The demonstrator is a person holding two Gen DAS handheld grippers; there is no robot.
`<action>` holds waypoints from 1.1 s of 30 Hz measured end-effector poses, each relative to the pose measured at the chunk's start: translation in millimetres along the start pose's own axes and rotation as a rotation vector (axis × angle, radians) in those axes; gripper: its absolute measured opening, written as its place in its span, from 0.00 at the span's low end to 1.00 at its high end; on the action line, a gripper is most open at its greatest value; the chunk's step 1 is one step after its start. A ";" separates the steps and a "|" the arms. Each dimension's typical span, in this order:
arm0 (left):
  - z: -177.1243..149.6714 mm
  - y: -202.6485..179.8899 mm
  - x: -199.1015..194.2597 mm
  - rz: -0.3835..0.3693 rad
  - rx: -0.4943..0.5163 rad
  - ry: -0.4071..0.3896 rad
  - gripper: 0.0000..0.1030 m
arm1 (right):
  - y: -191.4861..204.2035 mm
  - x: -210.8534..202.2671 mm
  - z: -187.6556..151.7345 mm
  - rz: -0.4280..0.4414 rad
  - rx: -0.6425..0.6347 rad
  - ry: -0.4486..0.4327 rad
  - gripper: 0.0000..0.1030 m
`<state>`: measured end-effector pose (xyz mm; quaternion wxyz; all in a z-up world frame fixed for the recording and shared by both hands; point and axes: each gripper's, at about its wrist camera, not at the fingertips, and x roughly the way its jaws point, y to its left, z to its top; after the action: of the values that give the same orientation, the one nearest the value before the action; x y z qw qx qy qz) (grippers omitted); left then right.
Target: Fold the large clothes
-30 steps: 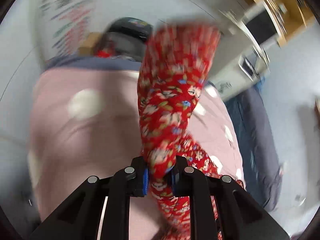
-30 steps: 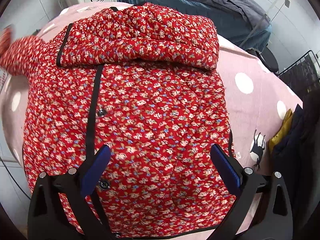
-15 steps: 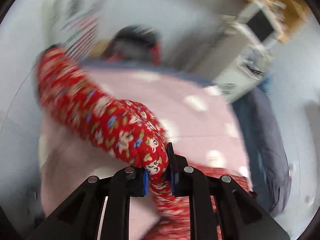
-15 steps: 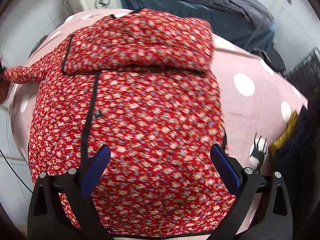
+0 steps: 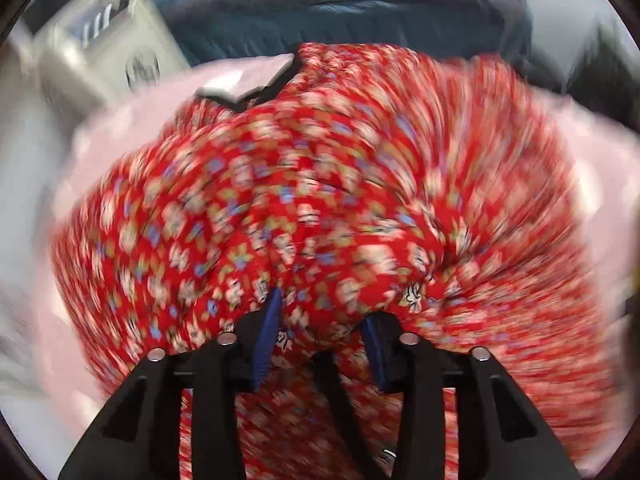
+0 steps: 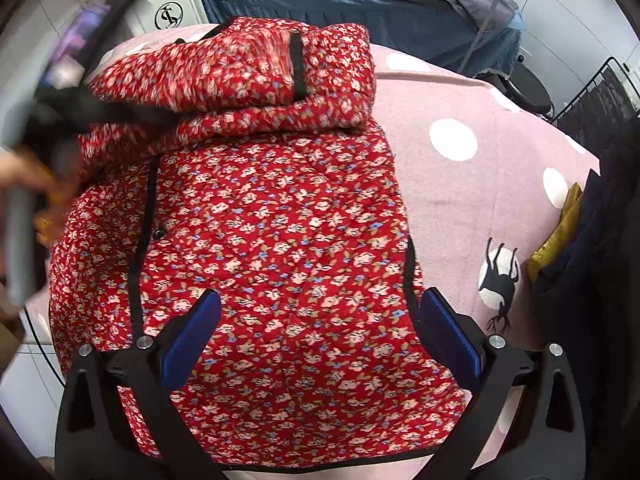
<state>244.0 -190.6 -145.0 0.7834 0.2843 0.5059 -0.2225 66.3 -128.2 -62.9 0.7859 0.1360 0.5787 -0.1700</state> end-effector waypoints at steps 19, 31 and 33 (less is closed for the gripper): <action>-32.6 126.1 -36.3 0.079 -0.318 -0.078 0.84 | 75.7 10.5 125.0 0.025 -0.322 -0.345 0.95; -35.9 154.0 43.6 -0.021 -0.420 0.151 0.95 | 119.1 122.1 163.3 0.048 -0.421 -0.038 0.95; -34.6 154.0 45.9 -0.025 -0.421 0.154 0.95 | 124.0 126.0 166.1 0.026 -0.441 -0.022 0.95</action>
<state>336.8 -56.4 -164.5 0.7818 0.1245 0.6028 -0.0993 296.7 -98.0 -132.5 0.8051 -0.0335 0.5914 -0.0306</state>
